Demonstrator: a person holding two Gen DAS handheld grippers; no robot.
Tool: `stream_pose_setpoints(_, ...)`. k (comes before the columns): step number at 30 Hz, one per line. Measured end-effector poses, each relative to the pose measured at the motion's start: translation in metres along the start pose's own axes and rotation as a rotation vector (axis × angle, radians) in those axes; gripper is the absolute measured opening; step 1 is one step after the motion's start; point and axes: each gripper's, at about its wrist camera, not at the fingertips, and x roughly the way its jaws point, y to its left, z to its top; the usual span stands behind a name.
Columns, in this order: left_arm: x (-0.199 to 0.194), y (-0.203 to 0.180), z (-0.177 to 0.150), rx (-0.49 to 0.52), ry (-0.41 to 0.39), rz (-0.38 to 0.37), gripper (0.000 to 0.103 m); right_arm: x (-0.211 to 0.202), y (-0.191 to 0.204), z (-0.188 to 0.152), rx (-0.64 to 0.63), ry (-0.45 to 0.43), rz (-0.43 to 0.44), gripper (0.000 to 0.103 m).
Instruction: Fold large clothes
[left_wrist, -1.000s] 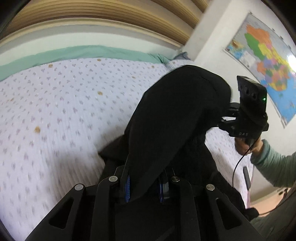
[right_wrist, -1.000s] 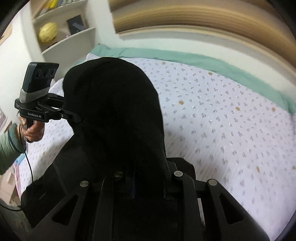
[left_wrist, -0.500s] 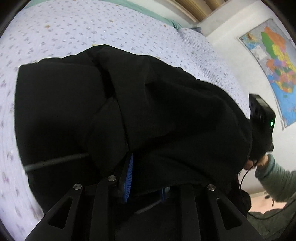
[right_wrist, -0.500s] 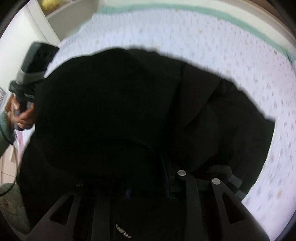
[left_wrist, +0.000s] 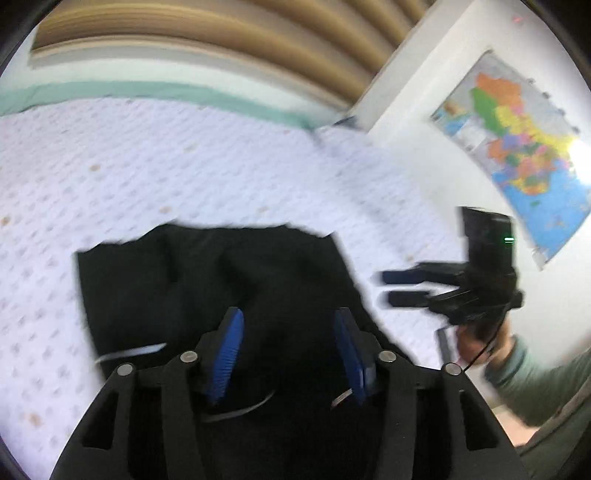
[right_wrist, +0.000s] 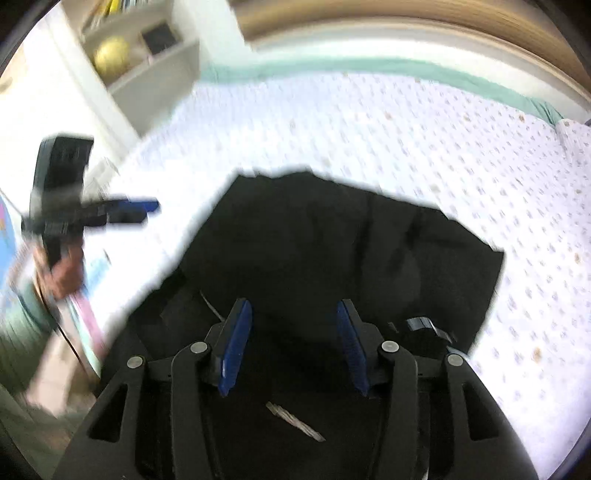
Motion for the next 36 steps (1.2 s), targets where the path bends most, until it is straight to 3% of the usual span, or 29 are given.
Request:
stream_pose_setpoints(2, 0.017, -0.01, 0.005, 0.007, 0.003, -0.004, 0.053, 0.016, 0.009, 0.013, 0.029, -0.004, 0.004, 0.053)
stream_pose_setpoints(4, 0.037, -0.005, 0.004, -0.009, 0.025, 0.045, 0.053, 0.036, 0.013, 0.018, 0.02, 0.005, -0.043, 0.053)
stream_pose_setpoints(8, 0.078, 0.022, -0.015, -0.094, 0.111, 0.053, 0.053, 0.083, 0.015, -0.002, 0.004, 0.089, -0.15, 0.053)
stream_pose_setpoints(12, 0.148, 0.056, -0.058, -0.113, 0.278, 0.246, 0.055, 0.142, -0.013, -0.034, 0.042, 0.219, -0.225, 0.066)
stream_pose_setpoints(15, 0.168, 0.056, -0.067, -0.077, 0.267, 0.3, 0.055, 0.176, -0.031, -0.056, 0.069, 0.222, -0.252, 0.066)
stream_pose_setpoints(17, 0.171, 0.048, -0.064, -0.04, 0.28, 0.332, 0.055, 0.179, -0.03, -0.058, 0.061, 0.193, -0.283, 0.066)
stream_pose_setpoints(22, 0.139, 0.053, -0.057, -0.114, 0.258, 0.222, 0.055, 0.151, -0.031, -0.057, 0.084, 0.161, -0.214, 0.066)
stream_pose_setpoints(25, 0.109, 0.031, -0.056, -0.038, 0.214, 0.286, 0.055, 0.117, -0.029, -0.059, 0.085, 0.135, -0.162, 0.067)
stream_pose_setpoints(27, 0.091, 0.018, -0.059, 0.006, 0.182, 0.292, 0.055, 0.092, -0.022, -0.063, 0.044, 0.102, -0.176, 0.066)
stream_pose_setpoints(32, 0.078, 0.022, -0.067, -0.076, 0.088, 0.115, 0.055, 0.059, 0.002, -0.061, -0.009, 0.024, -0.183, 0.053)
stream_pose_setpoints(33, 0.088, 0.027, -0.07, -0.083, 0.093, 0.129, 0.055, 0.062, 0.003, -0.058, -0.017, 0.022, -0.189, 0.048)
stream_pose_setpoints(36, 0.139, 0.048, -0.083, -0.099, 0.179, 0.249, 0.054, 0.103, -0.004, -0.064, -0.045, 0.076, -0.258, 0.045)
